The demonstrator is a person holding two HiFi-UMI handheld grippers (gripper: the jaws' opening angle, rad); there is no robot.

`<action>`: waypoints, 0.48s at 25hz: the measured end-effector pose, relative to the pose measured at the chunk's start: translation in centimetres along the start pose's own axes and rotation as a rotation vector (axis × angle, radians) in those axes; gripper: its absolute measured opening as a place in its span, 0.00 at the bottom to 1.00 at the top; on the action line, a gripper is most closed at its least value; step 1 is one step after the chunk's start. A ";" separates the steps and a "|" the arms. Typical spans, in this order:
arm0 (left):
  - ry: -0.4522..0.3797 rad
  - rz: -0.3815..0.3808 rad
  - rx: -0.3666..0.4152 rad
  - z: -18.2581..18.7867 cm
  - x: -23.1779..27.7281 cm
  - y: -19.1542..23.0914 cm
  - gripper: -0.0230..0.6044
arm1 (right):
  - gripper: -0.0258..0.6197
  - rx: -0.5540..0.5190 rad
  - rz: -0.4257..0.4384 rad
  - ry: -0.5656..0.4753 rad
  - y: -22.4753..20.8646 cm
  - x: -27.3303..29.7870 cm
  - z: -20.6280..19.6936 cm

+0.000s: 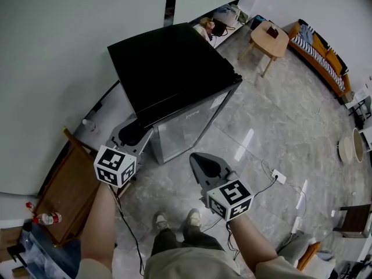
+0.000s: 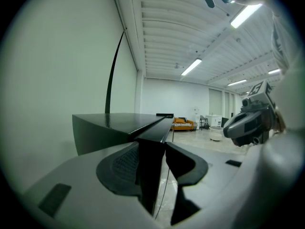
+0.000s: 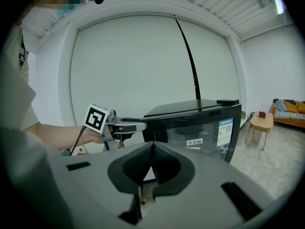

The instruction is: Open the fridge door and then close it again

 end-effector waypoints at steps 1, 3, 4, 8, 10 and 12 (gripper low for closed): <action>0.001 0.000 0.000 0.0 0.0 0.0 0.31 | 0.04 -0.001 0.000 0.001 0.0 0.0 0.0; 0.002 -0.012 0.006 -0.1 -0.3 -0.4 0.31 | 0.04 -0.002 0.001 0.003 -0.1 -0.1 -0.1; 0.000 -0.021 0.011 -0.2 -0.5 -0.9 0.31 | 0.04 -0.002 0.000 0.004 -0.1 -0.1 -0.2; -0.014 -0.025 0.008 -0.9 -1.4 -3.7 0.30 | 0.04 -0.002 -0.006 0.002 -0.4 -0.3 -0.3; -0.016 -0.029 0.000 -1.2 -1.7 -5.0 0.30 | 0.04 -0.002 -0.009 -0.002 -0.3 -0.7 -0.5; -0.016 -0.029 -0.006 -1.4 -1.9 -5.9 0.30 | 0.04 -0.002 -0.017 -0.004 -0.3 -1.4 -0.8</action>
Point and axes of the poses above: the fingertips, and each gripper's own axes: x forward along the fingers, y to its left, z out of its top, the point moved 10 cm from there along -x, backward along the fingers, and after that the axes turned 12 degrees about y, right-handed, at the moved point
